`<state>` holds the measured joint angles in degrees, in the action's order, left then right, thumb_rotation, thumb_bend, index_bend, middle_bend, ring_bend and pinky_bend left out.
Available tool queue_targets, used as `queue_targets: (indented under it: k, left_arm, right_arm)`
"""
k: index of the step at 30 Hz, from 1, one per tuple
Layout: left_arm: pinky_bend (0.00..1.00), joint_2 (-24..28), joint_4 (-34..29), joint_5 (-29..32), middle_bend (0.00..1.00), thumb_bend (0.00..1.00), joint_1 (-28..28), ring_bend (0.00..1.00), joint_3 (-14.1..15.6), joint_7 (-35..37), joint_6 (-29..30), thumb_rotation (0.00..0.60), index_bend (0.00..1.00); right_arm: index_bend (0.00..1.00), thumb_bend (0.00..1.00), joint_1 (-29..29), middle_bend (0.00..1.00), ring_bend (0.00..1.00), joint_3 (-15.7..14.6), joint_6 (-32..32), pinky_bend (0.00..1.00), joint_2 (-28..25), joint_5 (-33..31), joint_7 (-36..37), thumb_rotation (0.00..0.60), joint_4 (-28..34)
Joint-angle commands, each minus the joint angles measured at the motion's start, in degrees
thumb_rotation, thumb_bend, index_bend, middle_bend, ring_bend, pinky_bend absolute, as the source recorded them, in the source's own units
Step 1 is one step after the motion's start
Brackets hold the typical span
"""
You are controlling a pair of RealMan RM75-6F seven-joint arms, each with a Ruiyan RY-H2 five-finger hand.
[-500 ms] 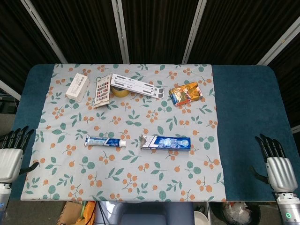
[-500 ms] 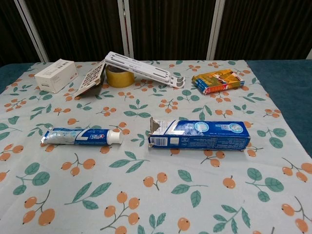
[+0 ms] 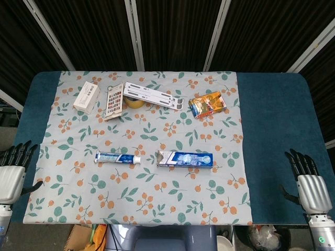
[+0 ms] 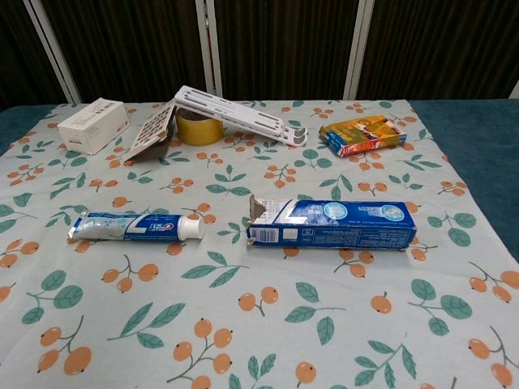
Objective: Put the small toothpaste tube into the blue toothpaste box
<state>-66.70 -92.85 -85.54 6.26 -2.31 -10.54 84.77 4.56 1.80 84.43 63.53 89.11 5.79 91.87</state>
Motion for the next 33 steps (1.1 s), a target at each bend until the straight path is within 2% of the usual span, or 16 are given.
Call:
queue_targets:
  k: [1, 11, 14, 18, 22, 27, 33]
  left_arm:
    - [0.03, 0.00, 0.05, 0.31, 0.00, 0.00, 0.11, 0.00, -0.09, 0.16, -0.33, 0.600, 0.00]
    - [0.03, 0.29, -0.45, 0.58, 0.00, 0.00, 0.18, 0.00, 0.07, 0.07, -0.84, 0.600, 0.00]
    - [0.03, 0.28, -0.60, 0.30, 0.00, 0.00, 0.25, 0.00, 0.28, -0.06, -1.00, 0.600, 0.00]
    - [0.03, 0.26, -0.70, 0.52, 0.00, 0.00, 0.41, 0.00, 0.20, -0.14, -1.31, 0.600, 0.00]
    - [0.03, 0.10, -0.80, 1.07, 0.00, 0.00, 0.78, 0.00, -0.01, 0.00, -2.05, 0.600, 0.00]
    - [0.03, 0.22, -0.93, 1.09, 0.00, 0.00, 1.01, 0.00, 0.13, 0.14, -2.62, 0.600, 0.00]
    - [0.03, 0.86, -1.37, 1.57, 0.00, 0.00, 0.87, 0.00, 0.20, 1.20, -2.87, 0.600, 0.00]
  right_arm:
    - [0.00, 0.31, 0.12, 0.00, 0.00, 0.00, -0.30, 0.00, 0.09, -0.16, -0.21, 0.600, 0.00]
    - [0.00, 0.31, 0.25, 0.00, 0.00, 0.01, -0.48, 0.00, -0.06, -0.11, 0.19, 0.600, 1.05]
    - [0.00, 0.31, 1.03, 0.00, 0.00, 0.08, -1.53, 0.00, -0.75, 0.25, 0.73, 0.600, 3.16]
    - [0.00, 0.31, 4.15, 0.00, 0.00, 0.42, -7.44, 0.00, -2.85, -1.06, -0.98, 0.600, 9.63]
    - [0.00, 0.31, 9.65, 0.00, 0.00, 2.29, -16.36, 0.00, -3.24, -5.37, -7.04, 0.600, 17.45]
    - [0.00, 0.31, 16.29, 0.00, 0.00, 5.16, -23.62, 0.00, 3.10, -12.23, -17.30, 0.600, 20.68]
    - [0.00, 0.31, 21.41, 0.00, 0.00, 7.18, -26.09, 0.00, 12.05, -20.94, -27.08, 0.600, 18.78]
